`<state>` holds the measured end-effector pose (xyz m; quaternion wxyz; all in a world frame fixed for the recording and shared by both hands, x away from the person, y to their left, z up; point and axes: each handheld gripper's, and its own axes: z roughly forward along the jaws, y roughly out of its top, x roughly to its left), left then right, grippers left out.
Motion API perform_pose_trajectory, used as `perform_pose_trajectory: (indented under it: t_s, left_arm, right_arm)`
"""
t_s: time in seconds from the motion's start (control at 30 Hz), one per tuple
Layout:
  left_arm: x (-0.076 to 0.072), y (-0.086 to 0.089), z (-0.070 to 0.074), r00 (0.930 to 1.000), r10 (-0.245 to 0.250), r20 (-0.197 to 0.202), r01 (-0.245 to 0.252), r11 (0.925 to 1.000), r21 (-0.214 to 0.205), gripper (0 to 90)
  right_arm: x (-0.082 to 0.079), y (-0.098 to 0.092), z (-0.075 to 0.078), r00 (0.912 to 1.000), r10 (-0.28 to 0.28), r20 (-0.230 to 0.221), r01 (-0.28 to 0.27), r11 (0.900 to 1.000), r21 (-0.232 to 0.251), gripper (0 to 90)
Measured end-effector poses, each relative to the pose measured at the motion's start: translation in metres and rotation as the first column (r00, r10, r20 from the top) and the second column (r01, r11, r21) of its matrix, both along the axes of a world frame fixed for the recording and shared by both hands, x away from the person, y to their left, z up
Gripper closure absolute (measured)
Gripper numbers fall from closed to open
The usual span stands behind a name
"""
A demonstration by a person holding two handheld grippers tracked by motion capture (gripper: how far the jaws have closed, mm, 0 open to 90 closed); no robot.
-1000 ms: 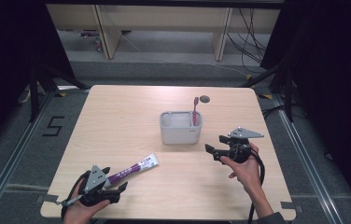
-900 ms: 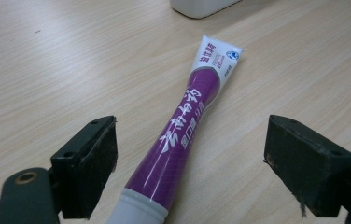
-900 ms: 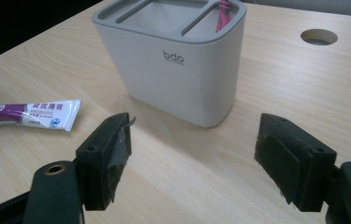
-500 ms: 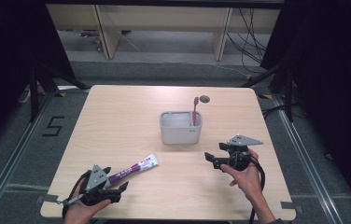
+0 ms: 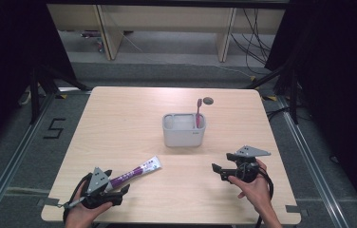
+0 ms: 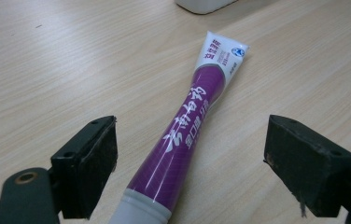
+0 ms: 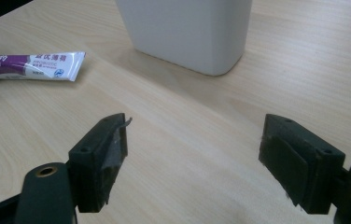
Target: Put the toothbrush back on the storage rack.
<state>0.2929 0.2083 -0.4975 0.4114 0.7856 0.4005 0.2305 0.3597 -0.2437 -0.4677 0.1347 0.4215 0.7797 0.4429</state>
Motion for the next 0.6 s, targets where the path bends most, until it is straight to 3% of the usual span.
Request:
perform_pose_trajectory:
  t_s: [0.03, 0.17, 0.23, 0.27, 0.3, 0.37, 0.4, 0.5, 0.53, 0.57, 0.6]
  left_arm:
    - [0.0, -0.001, -0.001, 1.0, 0.004, 0.001, -0.004, 0.9999, -0.012, 17.0]
    - [0.0, -0.001, 0.0, 1.0, 0.004, 0.002, -0.004, 0.9999, -0.009, 17.0]
    - [0.0, -0.001, -0.001, 1.0, 0.006, 0.0, -0.006, 0.9999, -0.011, 17.0]
    - [-0.001, -0.001, 0.0, 1.0, 0.007, -0.003, -0.007, 0.9999, -0.011, 17.0]
    - [-0.001, -0.001, -0.001, 1.0, 0.004, -0.003, -0.004, 0.9999, -0.012, 17.0]
    - [-0.001, -0.002, -0.001, 1.0, 0.002, -0.001, -0.002, 0.9999, -0.014, 17.0]
    - [-0.001, -0.002, -0.001, 1.0, 0.002, -0.001, -0.002, 0.9999, -0.015, 17.0]
    - [-0.001, -0.001, 0.0, 1.0, -0.003, -0.002, 0.003, 1.0, -0.006, 17.1]
    - [-0.001, -0.002, -0.001, 1.0, 0.002, 0.0, -0.002, 0.9998, -0.021, 17.0]
    - [-0.001, -0.001, 0.0, 1.0, 0.003, -0.002, -0.003, 0.9999, -0.014, 17.1]
    - [-0.001, -0.001, -0.001, 1.0, 0.002, -0.002, -0.002, 0.9999, -0.015, 17.0]
  right_arm:
    - [0.0, -0.002, 0.0, 0.9998, 0.019, 0.009, -0.019, 0.9997, -0.013, 24.3]
    - [-0.005, -0.005, -0.003, 0.9998, 0.011, 0.016, -0.011, 0.9997, -0.022, 24.3]
    - [-0.008, -0.004, -0.006, 0.9999, 0.009, 0.006, -0.009, 0.9999, -0.007, 23.9]
    - [-0.009, -0.006, -0.005, 0.9998, 0.018, 0.009, -0.018, 0.9993, -0.033, 23.4]
    - [-0.011, -0.004, -0.007, 0.9999, 0.007, -0.011, -0.007, 0.9999, -0.013, 23.0]
    - [-0.013, -0.006, -0.008, 0.9999, 0.012, 0.001, -0.012, 0.9991, -0.041, 22.1]
    - [-0.015, -0.006, -0.008, 0.9997, 0.013, -0.019, -0.014, 0.9991, -0.04, 22.0]
    - [-0.016, -0.007, -0.01, 0.9995, 0.031, 0.003, -0.031, 0.9979, -0.057, 21.9]
    - [-0.022, -0.004, -0.012, 0.9994, 0.019, -0.029, -0.02, 0.9994, -0.028, 21.7]
    - [-0.024, -0.005, -0.011, 0.9988, 0.023, -0.043, -0.025, 0.9989, -0.039, 21.7]
    - [-0.023, -0.006, -0.012, 0.9991, 0.04, -0.009, -0.041, 0.9976, -0.056, 21.7]
